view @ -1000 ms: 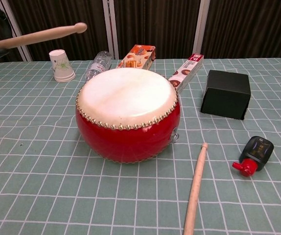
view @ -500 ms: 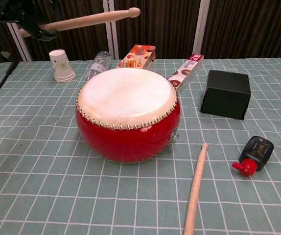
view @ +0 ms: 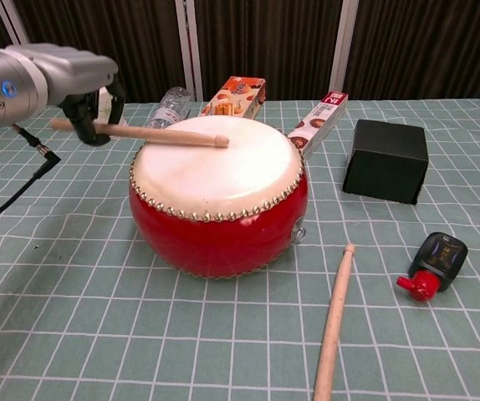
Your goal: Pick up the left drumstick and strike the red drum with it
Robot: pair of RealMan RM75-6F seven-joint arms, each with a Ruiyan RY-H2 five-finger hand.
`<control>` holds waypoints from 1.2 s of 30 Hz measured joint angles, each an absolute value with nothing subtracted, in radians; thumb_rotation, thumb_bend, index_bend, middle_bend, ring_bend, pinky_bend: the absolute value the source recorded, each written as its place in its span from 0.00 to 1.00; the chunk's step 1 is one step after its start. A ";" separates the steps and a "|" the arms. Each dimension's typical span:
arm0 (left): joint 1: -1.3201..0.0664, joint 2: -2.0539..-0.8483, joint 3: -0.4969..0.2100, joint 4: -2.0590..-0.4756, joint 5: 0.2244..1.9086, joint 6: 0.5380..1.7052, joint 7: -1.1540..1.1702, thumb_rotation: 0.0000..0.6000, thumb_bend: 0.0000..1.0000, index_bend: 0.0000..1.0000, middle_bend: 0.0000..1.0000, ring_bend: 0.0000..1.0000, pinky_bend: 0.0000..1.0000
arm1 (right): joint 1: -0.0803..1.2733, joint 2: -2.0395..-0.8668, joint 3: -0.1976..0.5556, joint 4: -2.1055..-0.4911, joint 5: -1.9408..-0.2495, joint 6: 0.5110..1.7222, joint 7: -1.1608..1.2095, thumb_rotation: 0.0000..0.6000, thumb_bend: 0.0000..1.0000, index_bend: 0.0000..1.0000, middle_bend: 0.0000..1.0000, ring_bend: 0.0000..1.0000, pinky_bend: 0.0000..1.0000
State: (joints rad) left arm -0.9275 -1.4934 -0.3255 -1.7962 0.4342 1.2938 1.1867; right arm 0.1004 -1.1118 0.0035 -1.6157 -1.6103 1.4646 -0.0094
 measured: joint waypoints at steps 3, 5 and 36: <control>-0.959 -1.477 -0.322 -1.818 0.293 1.299 1.285 1.00 0.55 0.75 1.00 1.00 0.91 | 0.100 -1.112 0.004 -1.617 -1.611 1.466 -0.013 1.00 0.25 0.00 0.00 0.00 0.12; -0.963 -1.469 -0.325 -1.828 0.247 1.301 1.312 1.00 0.55 0.75 1.00 1.00 0.91 | 0.099 -1.112 0.003 -1.618 -1.612 1.468 -0.016 1.00 0.25 0.00 0.00 0.00 0.12; -0.877 -1.419 -0.298 -1.860 0.816 1.352 0.913 1.00 0.55 0.75 1.00 1.00 0.91 | 0.100 -1.113 0.004 -1.621 -1.607 1.463 -0.022 1.00 0.25 0.00 0.00 0.00 0.12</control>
